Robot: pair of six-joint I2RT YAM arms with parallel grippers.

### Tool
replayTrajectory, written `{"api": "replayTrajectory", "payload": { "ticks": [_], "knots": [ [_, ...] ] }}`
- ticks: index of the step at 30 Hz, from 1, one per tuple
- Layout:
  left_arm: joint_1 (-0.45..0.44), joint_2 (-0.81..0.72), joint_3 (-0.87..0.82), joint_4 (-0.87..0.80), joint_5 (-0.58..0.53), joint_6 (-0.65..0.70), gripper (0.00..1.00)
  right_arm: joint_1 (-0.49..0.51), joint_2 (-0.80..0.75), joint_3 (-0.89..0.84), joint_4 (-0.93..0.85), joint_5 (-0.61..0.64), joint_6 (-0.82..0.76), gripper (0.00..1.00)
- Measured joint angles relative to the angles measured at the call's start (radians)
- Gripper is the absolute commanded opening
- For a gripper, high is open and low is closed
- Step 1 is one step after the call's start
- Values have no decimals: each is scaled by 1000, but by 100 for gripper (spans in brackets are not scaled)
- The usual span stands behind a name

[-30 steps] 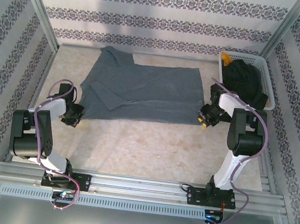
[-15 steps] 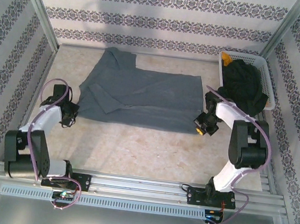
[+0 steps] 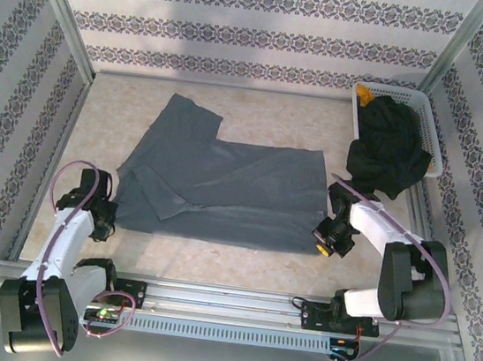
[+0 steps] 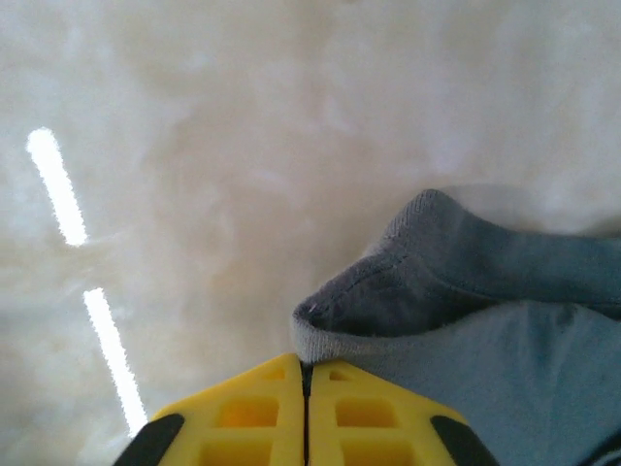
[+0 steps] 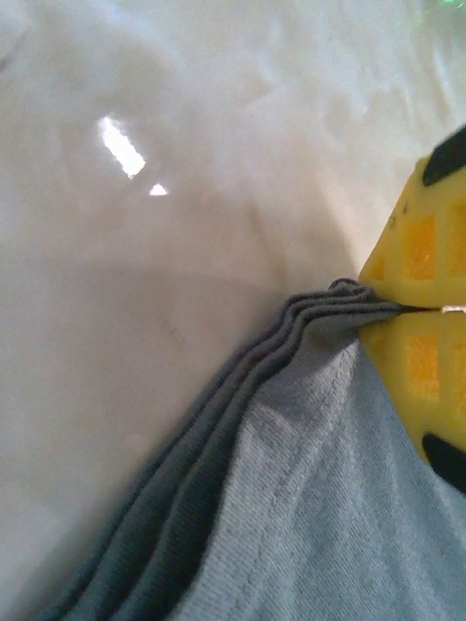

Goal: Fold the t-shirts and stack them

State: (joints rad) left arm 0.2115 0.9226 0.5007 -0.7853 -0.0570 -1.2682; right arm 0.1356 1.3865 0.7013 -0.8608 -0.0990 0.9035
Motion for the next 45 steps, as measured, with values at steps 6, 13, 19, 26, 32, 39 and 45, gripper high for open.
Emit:
{"api": "replayTrajectory", "payload": {
  "ticks": [6, 13, 19, 26, 32, 39, 45],
  "knots": [
    [-3, -56, 86, -72, -7, 23, 44, 23, -133, 18, -12, 4, -25, 42],
    [-248, 5, 126, 35, 150, -34, 49, 153, -145, 63, 227, -217, -124, 52],
    [-465, 97, 64, 192, 206, -200, 49, 248, -77, 100, 404, -377, -133, 52],
    [-547, 267, 64, 307, 214, -293, 46, 288, -16, 119, 528, -476, -114, 55],
    [-559, 279, 79, 280, 205, -313, 45, 301, -11, 134, 589, -521, -88, 55],
    [-560, 307, 82, 290, 203, -330, 36, 301, 8, 135, 612, -532, -69, 54],
    [-560, 353, 93, 303, 202, -332, 16, 301, 12, 135, 612, -531, -69, 53]
  ]
}}
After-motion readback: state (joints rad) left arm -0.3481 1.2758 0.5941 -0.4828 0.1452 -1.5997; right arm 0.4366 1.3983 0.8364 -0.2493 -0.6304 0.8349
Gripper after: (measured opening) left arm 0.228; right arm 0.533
